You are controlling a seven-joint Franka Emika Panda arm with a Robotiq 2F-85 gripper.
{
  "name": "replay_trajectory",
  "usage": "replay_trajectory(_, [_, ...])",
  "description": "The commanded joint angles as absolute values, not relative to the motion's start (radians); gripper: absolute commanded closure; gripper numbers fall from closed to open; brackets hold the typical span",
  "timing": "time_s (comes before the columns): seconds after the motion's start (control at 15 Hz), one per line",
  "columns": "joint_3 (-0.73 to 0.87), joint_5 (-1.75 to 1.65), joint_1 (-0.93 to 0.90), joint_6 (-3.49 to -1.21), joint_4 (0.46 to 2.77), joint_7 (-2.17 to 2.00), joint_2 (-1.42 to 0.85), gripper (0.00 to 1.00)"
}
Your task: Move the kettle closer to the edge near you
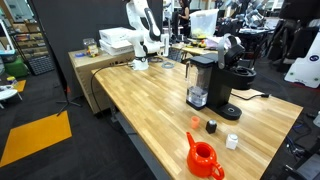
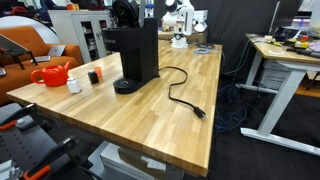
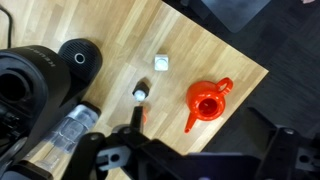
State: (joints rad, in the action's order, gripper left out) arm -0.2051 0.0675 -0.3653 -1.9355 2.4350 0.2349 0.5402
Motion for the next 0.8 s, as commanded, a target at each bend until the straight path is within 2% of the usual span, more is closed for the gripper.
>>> replay_trajectory(0.0, [-0.222, 0.134, -0.404, -1.944, 2.418, 0.251, 0.508, 0.0])
replay_trajectory(0.47, [-0.337, 0.098, -0.459, -1.984, 2.379, 0.232, 0.391, 0.0])
replay_trajectory(0.73, [-0.338, 0.111, -0.462, -1.984, 2.392, 0.232, 0.397, 0.0])
